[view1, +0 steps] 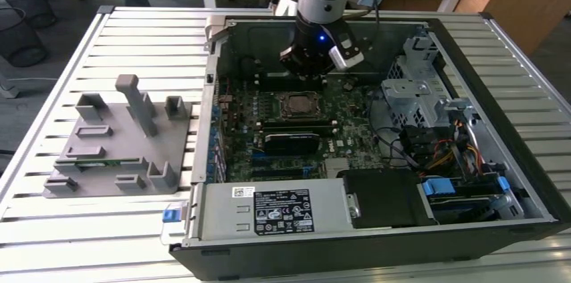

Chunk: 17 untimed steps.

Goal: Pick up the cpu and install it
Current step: 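Install the first cpu locking lever, then install the second cpu locking lever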

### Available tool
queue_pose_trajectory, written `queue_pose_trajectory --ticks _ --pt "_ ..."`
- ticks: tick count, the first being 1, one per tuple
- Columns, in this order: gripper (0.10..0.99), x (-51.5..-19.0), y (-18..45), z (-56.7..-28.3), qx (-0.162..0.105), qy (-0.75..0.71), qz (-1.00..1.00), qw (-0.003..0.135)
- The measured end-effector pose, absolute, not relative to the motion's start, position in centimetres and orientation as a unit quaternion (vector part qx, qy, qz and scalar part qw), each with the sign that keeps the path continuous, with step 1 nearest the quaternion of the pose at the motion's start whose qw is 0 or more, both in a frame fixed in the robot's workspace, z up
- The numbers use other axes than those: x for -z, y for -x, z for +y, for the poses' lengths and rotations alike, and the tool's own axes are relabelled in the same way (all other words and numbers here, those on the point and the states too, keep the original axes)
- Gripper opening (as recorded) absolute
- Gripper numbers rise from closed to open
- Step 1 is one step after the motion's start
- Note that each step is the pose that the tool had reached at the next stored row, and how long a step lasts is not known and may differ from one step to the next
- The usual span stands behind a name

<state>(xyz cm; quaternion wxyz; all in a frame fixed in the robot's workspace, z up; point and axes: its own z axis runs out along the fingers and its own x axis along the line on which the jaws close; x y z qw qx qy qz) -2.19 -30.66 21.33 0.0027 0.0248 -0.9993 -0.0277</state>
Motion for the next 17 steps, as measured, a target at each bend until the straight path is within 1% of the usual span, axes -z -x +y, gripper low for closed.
queue_pose_trajectory --ticks 17 --pt "0.106 -21.26 2.15 -31.47 0.028 -0.025 -0.999 0.003"
